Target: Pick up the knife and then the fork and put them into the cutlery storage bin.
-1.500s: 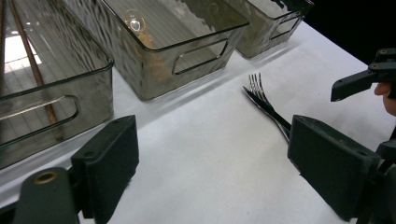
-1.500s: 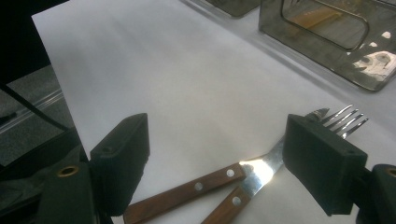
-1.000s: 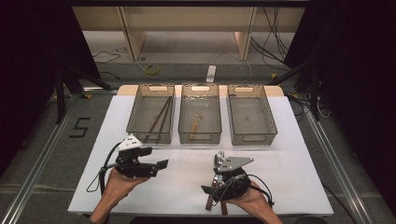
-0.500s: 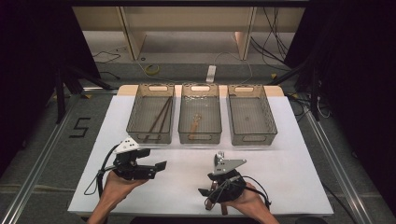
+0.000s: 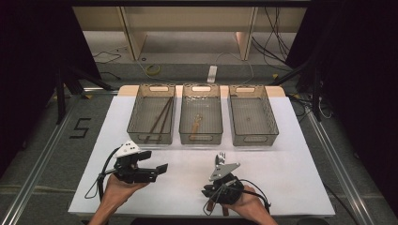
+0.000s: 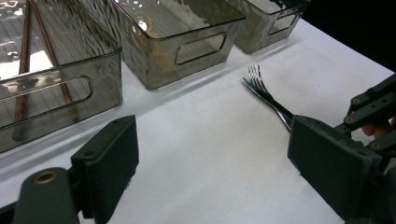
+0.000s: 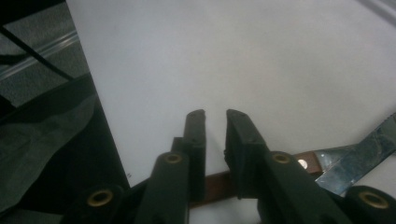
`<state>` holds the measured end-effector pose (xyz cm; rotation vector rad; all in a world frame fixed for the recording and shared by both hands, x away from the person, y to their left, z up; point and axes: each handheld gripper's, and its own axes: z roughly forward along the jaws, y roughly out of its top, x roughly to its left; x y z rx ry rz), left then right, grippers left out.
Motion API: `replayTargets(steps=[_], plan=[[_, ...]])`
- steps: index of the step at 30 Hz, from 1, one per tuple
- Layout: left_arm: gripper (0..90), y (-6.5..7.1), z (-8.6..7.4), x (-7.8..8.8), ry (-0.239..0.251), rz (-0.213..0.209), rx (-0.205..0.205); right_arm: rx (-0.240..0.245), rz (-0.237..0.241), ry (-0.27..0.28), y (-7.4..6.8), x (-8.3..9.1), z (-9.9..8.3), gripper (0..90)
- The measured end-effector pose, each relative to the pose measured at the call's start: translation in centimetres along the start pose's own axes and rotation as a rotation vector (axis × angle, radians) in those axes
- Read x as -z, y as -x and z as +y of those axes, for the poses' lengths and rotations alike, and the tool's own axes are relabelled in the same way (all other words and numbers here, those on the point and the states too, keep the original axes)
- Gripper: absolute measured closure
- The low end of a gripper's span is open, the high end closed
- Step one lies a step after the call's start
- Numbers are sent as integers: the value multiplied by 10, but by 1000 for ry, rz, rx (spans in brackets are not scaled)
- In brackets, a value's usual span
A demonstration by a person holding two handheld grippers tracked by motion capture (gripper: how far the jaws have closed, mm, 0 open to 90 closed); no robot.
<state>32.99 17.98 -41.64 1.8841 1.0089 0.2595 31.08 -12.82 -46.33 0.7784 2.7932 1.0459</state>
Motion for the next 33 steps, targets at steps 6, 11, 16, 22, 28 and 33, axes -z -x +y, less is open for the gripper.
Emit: replayTargets(steps=[6, 11, 16, 22, 28, 33], plan=[[159, 1, 0, 0, 0, -1, -8, 28, 7, -46, -4, -4, -2, 879], [159, 1, 0, 0, -4, -1, -9, 36, 23, -66, -7, -5, -4, 894], [159, 2, 0, 0, -6, 2, -18, 49, 25, -102, -10, -7, -6, 900], [159, 2, 0, 0, -7, 2, -19, 59, 14, -141, -10, -6, -10, 900], [159, 1, 0, 1, -3, 9, -21, 54, -5, -158, -4, -1, -13, 900], [159, -1, 0, 1, -9, 15, -22, 41, -18, -162, 2, 5, -16, 900]])
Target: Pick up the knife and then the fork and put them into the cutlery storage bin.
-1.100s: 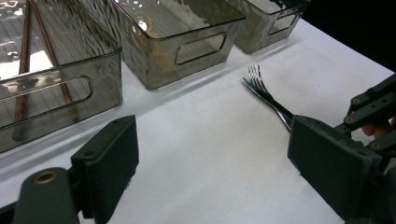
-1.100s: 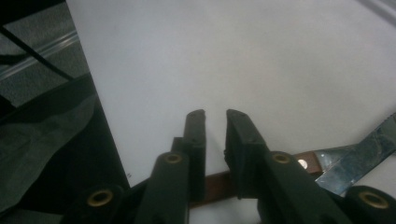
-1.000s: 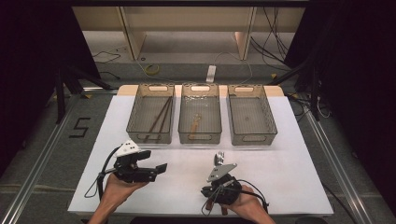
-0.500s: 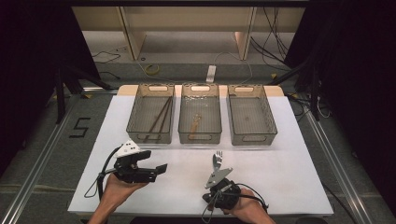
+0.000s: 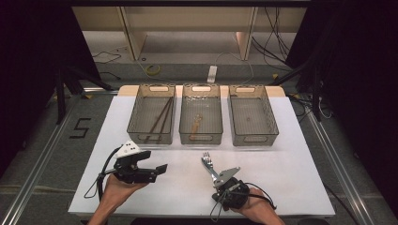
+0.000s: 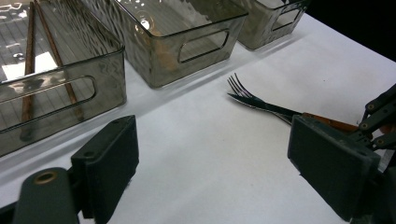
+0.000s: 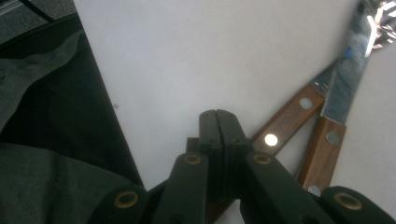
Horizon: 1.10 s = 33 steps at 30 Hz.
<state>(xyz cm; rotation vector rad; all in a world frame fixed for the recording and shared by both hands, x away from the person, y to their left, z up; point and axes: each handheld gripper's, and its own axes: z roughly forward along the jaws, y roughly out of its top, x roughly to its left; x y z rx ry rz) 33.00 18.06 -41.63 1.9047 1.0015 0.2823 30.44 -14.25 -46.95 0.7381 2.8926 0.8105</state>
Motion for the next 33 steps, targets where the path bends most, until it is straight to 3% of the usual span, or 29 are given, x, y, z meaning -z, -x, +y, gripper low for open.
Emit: replayTargets(steps=[9, 20, 27, 33], plan=[[159, -3, -1, 0, -2, 7, 5, -11, -10, -24, 8, 6, -5, 900], [159, -4, 0, 2, 28, -1, 12, -11, -66, -50, 18, 12, -8, 900], [159, -4, 0, 3, 47, -6, 19, -9, -74, -60, 21, 14, -8, 900], [159, -5, 0, 5, 71, -11, 21, 8, -60, 4, 20, 29, -3, 854]])
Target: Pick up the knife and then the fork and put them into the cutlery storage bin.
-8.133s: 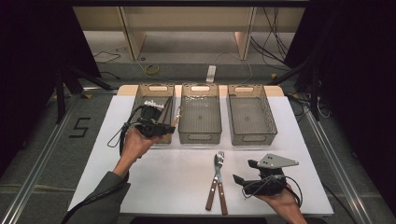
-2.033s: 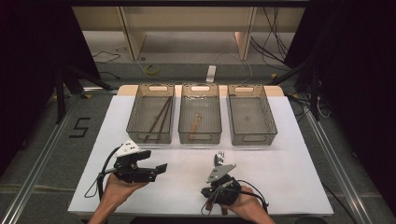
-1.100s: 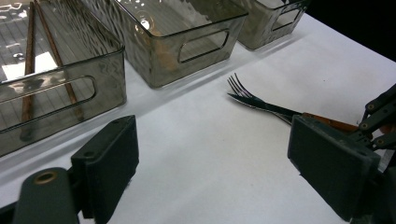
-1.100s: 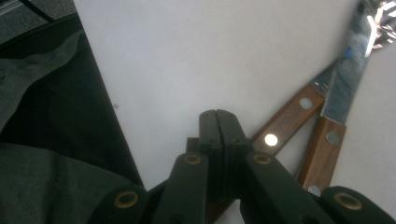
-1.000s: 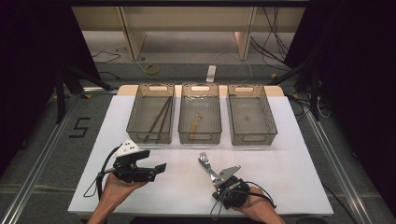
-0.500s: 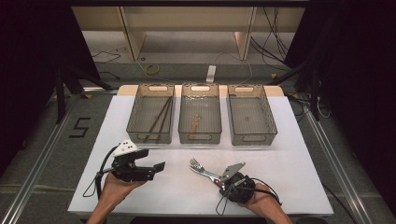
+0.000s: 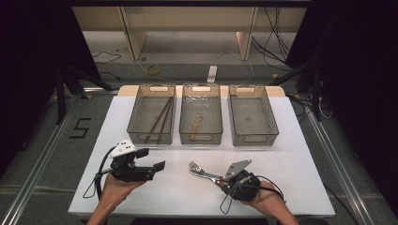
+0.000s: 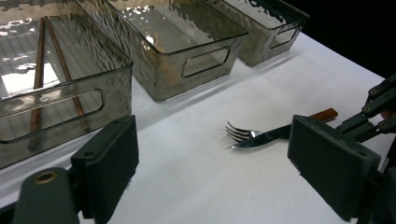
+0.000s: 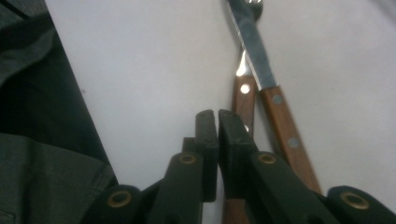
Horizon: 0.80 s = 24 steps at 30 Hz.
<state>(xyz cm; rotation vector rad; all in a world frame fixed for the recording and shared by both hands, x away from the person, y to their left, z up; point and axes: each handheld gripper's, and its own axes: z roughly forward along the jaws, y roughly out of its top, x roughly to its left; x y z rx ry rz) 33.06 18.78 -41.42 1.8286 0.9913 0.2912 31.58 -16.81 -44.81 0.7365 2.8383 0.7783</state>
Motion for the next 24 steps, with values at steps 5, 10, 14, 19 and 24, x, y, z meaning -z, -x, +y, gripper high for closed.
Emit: replayTargets(steps=[5, 10, 14, 19, 24], plan=[[159, 1, 0, 0, 9, -2, -4, -10, -9, 12, 11, 14, 4, 692], [159, 1, 0, 0, 12, 0, -3, -22, -21, -16, 22, 20, 8, 467], [159, 1, 0, 0, 8, 0, -10, -26, -14, -59, 31, 16, 12, 372], [158, 1, 0, -1, 6, 1, -12, -26, -27, -99, 38, 5, 16, 389], [158, 1, 0, -1, 6, 1, -12, -5, -39, -142, 40, -4, 17, 432]])
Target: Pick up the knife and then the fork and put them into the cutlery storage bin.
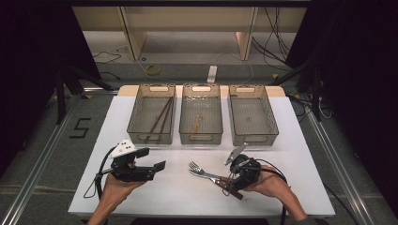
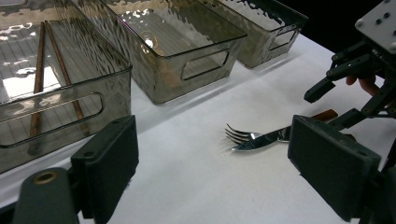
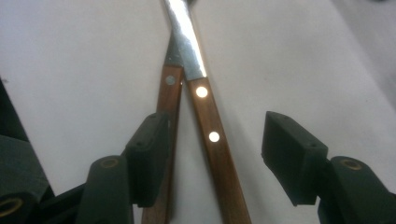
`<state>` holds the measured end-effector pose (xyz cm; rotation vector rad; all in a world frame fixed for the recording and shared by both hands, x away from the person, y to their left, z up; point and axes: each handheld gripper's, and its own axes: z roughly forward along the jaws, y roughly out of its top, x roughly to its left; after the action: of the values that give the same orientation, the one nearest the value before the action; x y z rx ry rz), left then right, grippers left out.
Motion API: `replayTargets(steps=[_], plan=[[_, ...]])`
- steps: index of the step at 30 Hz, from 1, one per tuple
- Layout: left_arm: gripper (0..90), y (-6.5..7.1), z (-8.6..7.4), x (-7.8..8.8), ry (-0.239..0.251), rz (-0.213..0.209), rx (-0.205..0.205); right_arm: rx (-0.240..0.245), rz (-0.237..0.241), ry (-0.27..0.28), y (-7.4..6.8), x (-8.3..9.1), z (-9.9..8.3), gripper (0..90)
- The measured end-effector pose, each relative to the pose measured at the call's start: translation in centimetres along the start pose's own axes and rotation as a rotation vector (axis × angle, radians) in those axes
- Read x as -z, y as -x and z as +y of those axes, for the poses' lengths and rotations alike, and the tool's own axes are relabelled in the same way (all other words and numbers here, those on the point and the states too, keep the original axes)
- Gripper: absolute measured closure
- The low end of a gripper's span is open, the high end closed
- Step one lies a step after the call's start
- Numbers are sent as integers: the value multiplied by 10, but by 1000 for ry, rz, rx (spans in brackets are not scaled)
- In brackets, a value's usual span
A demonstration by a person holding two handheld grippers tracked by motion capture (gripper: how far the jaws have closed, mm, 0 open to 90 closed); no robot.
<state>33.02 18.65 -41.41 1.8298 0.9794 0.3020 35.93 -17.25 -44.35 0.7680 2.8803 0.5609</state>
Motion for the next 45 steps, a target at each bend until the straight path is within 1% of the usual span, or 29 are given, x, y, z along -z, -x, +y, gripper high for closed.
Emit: replayTargets(steps=[2, 3, 4, 6, 7, 8, 10, 12, 13, 15, 16, 18, 21, 23, 24, 25, 28, 29, 31, 32, 33, 34, 35, 37, 38, 39, 41, 45], plan=[[159, 0, 0, 0, 0, 0, -2, 21, -4, -19, 1, -2, 0, 457], [158, 0, 0, 0, 0, 0, -2, 10, -4, -19, 1, -4, 1, 467], [159, 0, 0, 0, 1, 0, -1, 26, -2, -25, 2, -5, 1, 483], [158, 0, 0, 0, 0, 0, -1, 18, -2, -35, 1, -7, 2, 514], [158, 0, 0, 0, 0, 0, -1, 30, 1, -44, 2, -8, 2, 530], [158, 0, 0, 0, 1, 0, -1, 23, 4, -53, 1, -8, 2, 542], [158, 0, 0, 0, 1, 1, -4, 40, -2, -66, 2, -11, 3, 565], [159, 0, 0, 0, -1, 1, -4, 39, -6, -78, 1, -13, 3, 595], [159, 0, 0, 0, -1, 1, -4, 48, -8, -80, 2, -13, 3, 607], [158, 0, 0, 0, -1, 1, -5, 52, -5, -87, 1, -14, 3, 631], [158, 0, 0, 0, -1, 1, -5, 45, -7, -85, 0, -15, 3, 643], [158, 1, 0, 0, -1, 3, -5, 56, -5, -95, 0, -15, 4, 661], [158, 1, 0, 0, -2, 3, -7, 55, -4, -101, -1, -17, 4, 678], [159, 1, 0, -1, -1, 3, -7, 47, 2, -106, -2, -17, 4, 709], [159, 1, 0, -1, -2, 4, -8, 47, 2, -106, -2, -17, 4, 709], [159, 1, 0, -1, -1, 5, -8, 61, -2, -104, -2, -17, 4, 714], [159, 1, 0, -1, -1, 4, -9, 62, 4, -110, -3, -17, 4, 722], [158, 1, 0, -1, 0, 4, -8, 87, 1, -99, -3, -17, 4, 731], [158, 2, 0, -1, -3, 5, -7, 93, 1, -97, -3, -17, 4, 736], [158, 2, 0, -1, -3, 4, -8, 128, -5, -93, -4, -17, 3, 747], [159, 2, 0, -1, -3, 2, -8, 140, -1, -93, -4, -17, 3, 752], [159, 2, 0, -1, -5, 2, -10, 138, -1, -92, -5, -17, 3, 757], [159, 2, 0, -1, -5, 2, -10, 151, -1, -93, -5, -17, 3, 760], [159, 2, 0, -1, -4, 2, -7, 160, 0, -91, -5, -17, 3, 764], [159, 2, 0, -1, -3, 2, -6, 146, 2, -91, -6, -16, 3, 765], [159, 2, 0, -1, -2, 2, -5, 145, 3, -91, -6, -16, 3, 766], [159, 1, 0, -1, -4, 1, -8, 159, 6, -88, -5, -16, 2, 767], [159, 1, 0, -1, -3, 3, -7, 141, 18, -87, -5, -16, 2, 768]])
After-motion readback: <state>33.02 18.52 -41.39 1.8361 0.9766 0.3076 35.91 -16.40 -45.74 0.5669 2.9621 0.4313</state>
